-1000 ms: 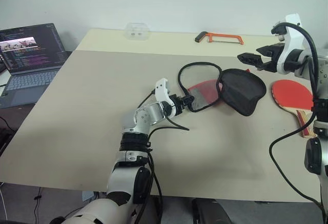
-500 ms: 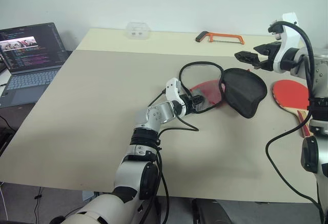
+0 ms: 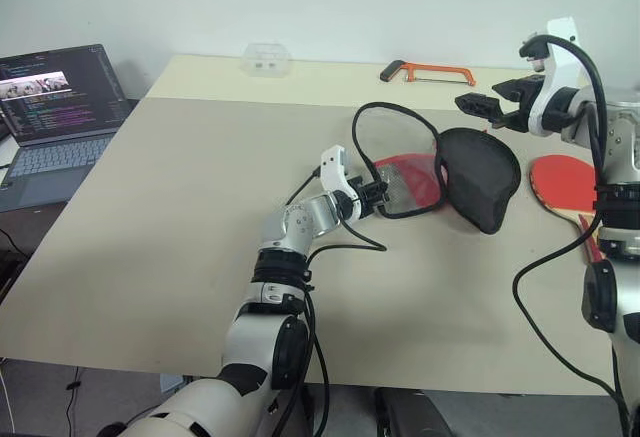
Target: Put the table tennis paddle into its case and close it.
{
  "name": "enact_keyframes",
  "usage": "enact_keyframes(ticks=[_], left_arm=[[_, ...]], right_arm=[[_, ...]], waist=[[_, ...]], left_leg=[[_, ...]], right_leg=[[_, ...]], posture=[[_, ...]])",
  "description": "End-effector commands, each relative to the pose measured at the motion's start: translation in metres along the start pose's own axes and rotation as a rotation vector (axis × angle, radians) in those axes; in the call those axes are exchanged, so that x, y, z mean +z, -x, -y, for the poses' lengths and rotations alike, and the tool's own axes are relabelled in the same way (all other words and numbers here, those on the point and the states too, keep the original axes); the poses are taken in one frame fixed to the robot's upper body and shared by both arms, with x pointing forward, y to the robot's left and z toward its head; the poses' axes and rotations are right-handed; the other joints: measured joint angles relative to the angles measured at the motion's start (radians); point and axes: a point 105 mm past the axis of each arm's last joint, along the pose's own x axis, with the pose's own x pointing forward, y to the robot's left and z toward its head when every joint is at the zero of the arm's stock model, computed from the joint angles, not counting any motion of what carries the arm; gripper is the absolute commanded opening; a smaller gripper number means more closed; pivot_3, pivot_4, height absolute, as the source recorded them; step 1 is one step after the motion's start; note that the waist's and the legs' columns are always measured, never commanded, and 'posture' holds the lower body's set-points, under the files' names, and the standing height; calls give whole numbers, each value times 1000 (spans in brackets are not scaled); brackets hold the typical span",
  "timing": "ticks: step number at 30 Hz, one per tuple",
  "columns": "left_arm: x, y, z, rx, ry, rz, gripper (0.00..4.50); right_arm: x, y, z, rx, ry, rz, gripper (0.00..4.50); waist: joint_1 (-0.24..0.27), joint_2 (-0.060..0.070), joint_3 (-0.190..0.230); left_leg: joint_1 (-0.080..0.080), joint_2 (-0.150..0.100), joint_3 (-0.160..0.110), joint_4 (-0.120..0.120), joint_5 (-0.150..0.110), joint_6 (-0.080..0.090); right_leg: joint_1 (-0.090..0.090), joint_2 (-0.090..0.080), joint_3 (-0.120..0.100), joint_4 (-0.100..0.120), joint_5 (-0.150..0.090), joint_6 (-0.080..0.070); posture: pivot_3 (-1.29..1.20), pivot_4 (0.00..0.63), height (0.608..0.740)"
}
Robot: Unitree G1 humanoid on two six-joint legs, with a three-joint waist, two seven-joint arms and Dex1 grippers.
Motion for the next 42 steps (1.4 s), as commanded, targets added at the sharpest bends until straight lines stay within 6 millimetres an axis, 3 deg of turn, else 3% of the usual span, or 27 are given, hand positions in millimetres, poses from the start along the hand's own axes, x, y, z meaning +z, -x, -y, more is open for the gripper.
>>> enact_keyframes(ticks=[1,7,10,17,22,26,34,42], left_arm=[[24,1,27,-63,-64,82,8],[21,0,43,-82,-123,83,8],[17,-4,56,-70,-273,58,8],[-2,-18,100,-130,-343,30,8],[-7,-29,105,-76,-398,33,8],[-7,-36,114,-65,-405,57,8],[-5,-50,153,-117,-422,131,8],[-31,-53,170,-204,-387,53,8]], right_arm=[[27,5,-2,0,46,85,4500],[34,2,-3,-1,54,107,4500],[40,1,-2,-7,55,129,4500],[58,2,3,-37,64,188,4500],[67,4,13,-87,54,219,4500],[72,5,17,-114,53,236,4500],[94,5,19,-143,51,320,4500],[105,4,20,-155,45,355,4500]], waist=[[0,0,0],[0,0,0],[0,0,0],[0,0,0],[0,0,0],[0,0,0],[0,0,0],[0,0,0]], left_leg=[[0,0,0,0,0,0],[0,1,0,-5,0,0],[0,1,1,-6,0,0],[1,1,1,-6,0,0],[1,1,1,-6,0,0],[1,1,2,-6,0,0],[1,0,2,-6,0,0],[1,-1,2,-8,0,0]], right_leg=[[0,0,0,0,0,0],[0,0,0,-4,0,0],[-1,0,0,-5,0,0],[-1,-1,1,-4,0,0],[-1,-1,1,-4,0,0],[-1,-1,1,-4,0,0],[-1,-1,1,-4,0,0],[-1,-1,1,-4,0,0]], posture=[[0,150,740],[0,150,740],[0,150,740],[0,150,740],[0,150,740],[0,150,740],[0,150,740],[0,150,740]])
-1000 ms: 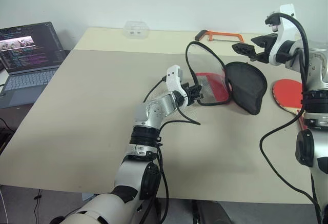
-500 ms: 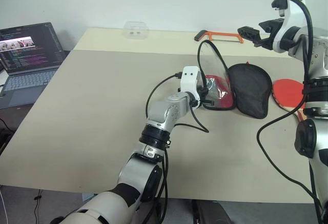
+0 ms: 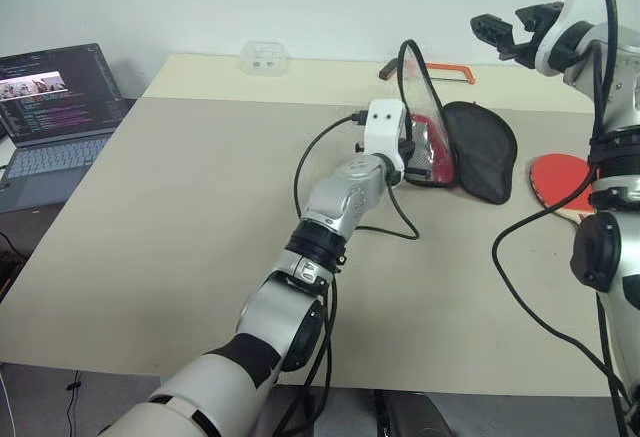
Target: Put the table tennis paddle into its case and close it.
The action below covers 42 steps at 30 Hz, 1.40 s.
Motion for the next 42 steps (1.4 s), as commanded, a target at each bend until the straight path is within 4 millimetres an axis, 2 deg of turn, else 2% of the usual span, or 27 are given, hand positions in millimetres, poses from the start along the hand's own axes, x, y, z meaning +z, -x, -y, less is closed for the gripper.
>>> enact_keyframes(ticks=[1,6,13,16,20,25,32,42], left_arm=[[-7,-3,117,-296,130,-18,8],[-25,-1,130,-348,243,-105,8],[-42,-8,117,-324,364,-180,8],[-46,-10,113,-304,337,-185,8],[-43,-11,108,-282,237,-161,8],[-35,-3,92,-245,138,-111,8],[-25,14,69,-207,110,-75,8],[-15,26,46,-109,7,-24,8]], right_arm=[[32,5,2,-16,24,101,4500],[34,3,4,-25,25,103,4500],[32,0,3,-25,27,98,4500],[33,-1,1,-23,27,99,4500],[34,-3,0,-18,24,107,4500],[37,-5,-2,-10,18,120,4500],[33,-7,-2,-7,14,114,4500],[34,-9,-5,-1,7,120,4500]], waist=[[0,0,0],[0,0,0],[-1,0,0],[0,0,0],[0,0,0],[0,0,0],[-2,0,0],[-2,0,0]], left_leg=[[0,0,0,0,0,0],[0,0,0,0,0,0],[0,0,0,0,0,0],[0,0,0,0,0,0],[0,-1,0,0,0,0],[0,-1,0,1,0,0],[0,3,0,0,1,-1],[0,2,0,1,1,-1]], right_leg=[[0,0,0,0,0,0],[-1,0,0,0,0,0],[0,0,0,1,0,0],[0,0,0,1,0,0],[0,0,0,1,0,0],[0,0,0,1,0,0],[0,0,0,1,0,0],[0,0,0,2,0,0]], posture=[[0,150,740],[0,150,740],[0,150,740],[0,150,740],[0,150,740],[0,150,740],[0,150,740],[0,150,740]])
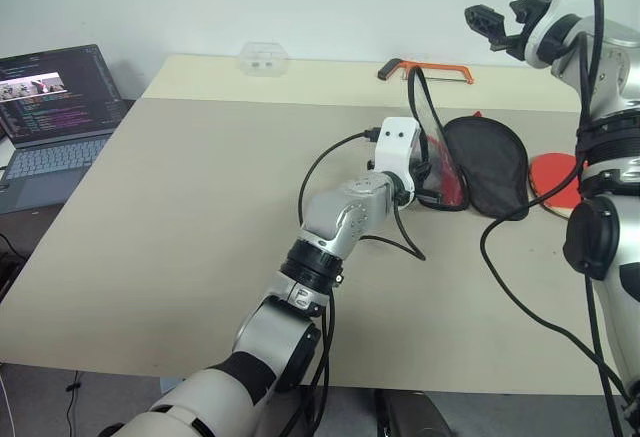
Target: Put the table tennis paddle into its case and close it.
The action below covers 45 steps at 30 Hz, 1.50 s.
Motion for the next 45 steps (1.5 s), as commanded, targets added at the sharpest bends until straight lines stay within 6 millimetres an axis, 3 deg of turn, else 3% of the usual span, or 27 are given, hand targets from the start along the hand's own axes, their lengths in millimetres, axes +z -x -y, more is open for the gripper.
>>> enact_keyframes(ticks=[1,11,19,24,28,34,41,45], left_arm=[[2,4,24,-36,-5,42,8],[-13,30,-19,152,-40,46,8],[-18,79,-104,496,-150,78,8],[-19,101,-135,609,-171,76,8],[-15,102,-140,619,-175,84,8],[1,87,-123,554,-170,138,8],[3,93,-136,579,-168,147,8],[4,82,-121,492,-97,162,8]], right_arm=[[33,4,-2,5,24,100,4500],[41,5,-4,9,32,110,4500],[47,3,-9,24,44,119,4500],[49,3,-11,30,45,125,4500],[49,3,-12,31,44,126,4500],[48,2,-12,29,47,130,4500],[46,2,-9,20,42,133,4500],[47,1,-9,19,41,136,4500]], waist=[[0,0,0],[0,0,0],[-3,0,0],[0,0,0],[1,0,0],[3,0,0],[-5,0,0],[0,0,0]], left_leg=[[0,0,0,0,0,0],[0,2,0,0,0,0],[2,2,0,0,1,-1],[2,3,0,1,1,-1],[2,3,0,1,1,-1],[1,2,0,1,1,-1],[2,2,0,0,1,-1],[2,3,0,1,1,-1]], right_leg=[[0,0,0,0,0,0],[0,0,0,1,0,0],[0,1,1,3,0,0],[0,0,1,4,0,0],[0,-1,0,3,0,0],[0,-1,0,3,0,0],[0,0,0,3,0,0],[0,0,0,3,0,0]], posture=[[0,150,740],[0,150,740],[0,150,740],[0,150,740],[0,150,740],[0,150,740],[0,150,740],[0,150,740]])
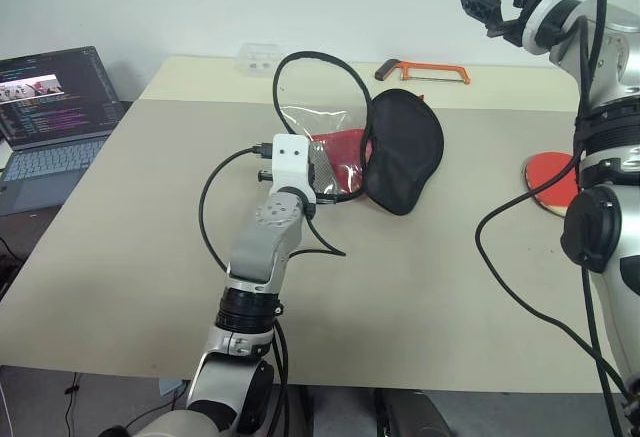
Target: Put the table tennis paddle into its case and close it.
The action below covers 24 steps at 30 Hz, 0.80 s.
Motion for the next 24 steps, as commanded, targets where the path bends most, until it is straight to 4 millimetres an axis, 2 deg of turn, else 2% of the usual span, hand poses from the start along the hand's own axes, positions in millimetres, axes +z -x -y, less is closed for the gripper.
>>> enact_keyframes(ticks=[1,4,10,13,19,21,24], left_arm=[[16,0,19,-81,48,52,8],[15,0,41,-156,56,41,8],[14,-1,70,-244,100,16,8],[16,-3,96,-337,119,-3,8],[15,-7,128,-409,157,-51,8],[21,-6,140,-450,177,-35,8],[29,-5,148,-481,217,-16,8]], right_arm=[[32,4,-1,-4,23,102,4500],[33,3,0,-7,24,105,4500],[33,2,1,-19,28,109,4500],[30,1,3,-35,31,94,4500],[25,0,8,-65,17,69,4500],[23,0,8,-66,18,67,4500],[24,1,9,-65,18,69,4500]], waist=[[2,0,0],[3,0,0],[3,0,0],[3,0,0],[1,0,0],[1,0,0],[2,0,0]], left_leg=[[0,0,0,0,0,0],[0,0,0,0,0,0],[-1,0,0,0,0,0],[-1,-1,0,0,0,0],[0,-1,0,-1,0,0],[0,-1,0,-1,0,0],[-1,-1,0,-1,0,0]], right_leg=[[0,0,0,0,0,0],[0,-1,0,-1,0,0],[0,0,0,-1,0,0],[0,0,0,-1,0,0],[0,0,0,-1,0,0],[0,0,0,-1,0,0],[0,0,0,-2,0,0]], posture=[[0,150,740],[0,150,740],[0,150,740],[0,150,740],[0,150,740],[0,150,740],[0,150,740]])
